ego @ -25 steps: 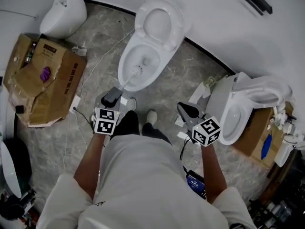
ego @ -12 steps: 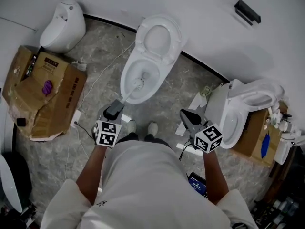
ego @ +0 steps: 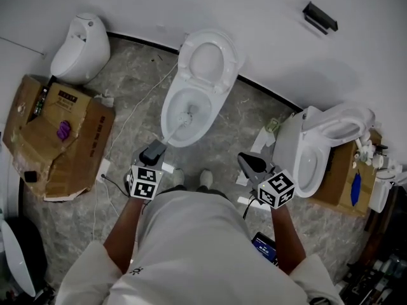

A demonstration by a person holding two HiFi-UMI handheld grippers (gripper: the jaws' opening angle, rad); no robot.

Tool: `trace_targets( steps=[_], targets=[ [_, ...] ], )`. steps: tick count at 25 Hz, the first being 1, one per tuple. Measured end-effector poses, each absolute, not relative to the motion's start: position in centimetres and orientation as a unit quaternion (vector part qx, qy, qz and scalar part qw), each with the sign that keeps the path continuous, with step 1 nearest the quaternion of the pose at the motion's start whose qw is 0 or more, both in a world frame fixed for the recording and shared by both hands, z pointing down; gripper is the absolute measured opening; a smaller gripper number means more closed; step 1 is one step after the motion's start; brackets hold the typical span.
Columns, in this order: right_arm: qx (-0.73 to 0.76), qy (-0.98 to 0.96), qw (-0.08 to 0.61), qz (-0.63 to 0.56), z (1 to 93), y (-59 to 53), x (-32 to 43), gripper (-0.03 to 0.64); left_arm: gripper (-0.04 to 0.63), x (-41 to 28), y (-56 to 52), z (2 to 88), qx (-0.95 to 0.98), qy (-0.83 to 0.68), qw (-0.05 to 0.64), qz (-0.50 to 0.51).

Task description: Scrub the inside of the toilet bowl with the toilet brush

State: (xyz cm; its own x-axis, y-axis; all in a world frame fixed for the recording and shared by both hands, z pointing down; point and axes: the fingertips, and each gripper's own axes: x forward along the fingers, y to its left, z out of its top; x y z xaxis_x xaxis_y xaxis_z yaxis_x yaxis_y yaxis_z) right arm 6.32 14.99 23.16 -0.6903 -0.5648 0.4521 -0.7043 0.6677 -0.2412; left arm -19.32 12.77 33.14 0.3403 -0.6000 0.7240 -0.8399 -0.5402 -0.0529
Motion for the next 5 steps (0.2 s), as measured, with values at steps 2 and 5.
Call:
trace_targets(
  steps=[2, 5],
  targets=[
    [0.353, -0.898, 0.173, 0.199, 23.01, 15.02, 6.03, 0.0, 0.153, -19.34, 12.56, 33.17, 0.803, -0.449, 0.166, 0.354],
    [0.352, -0.899, 0.175, 0.195, 22.81, 15.05, 5.6, 0.0, 0.153, -19.45, 12.28, 32.89, 0.805, -0.45, 0.162, 0.35]
  ],
)
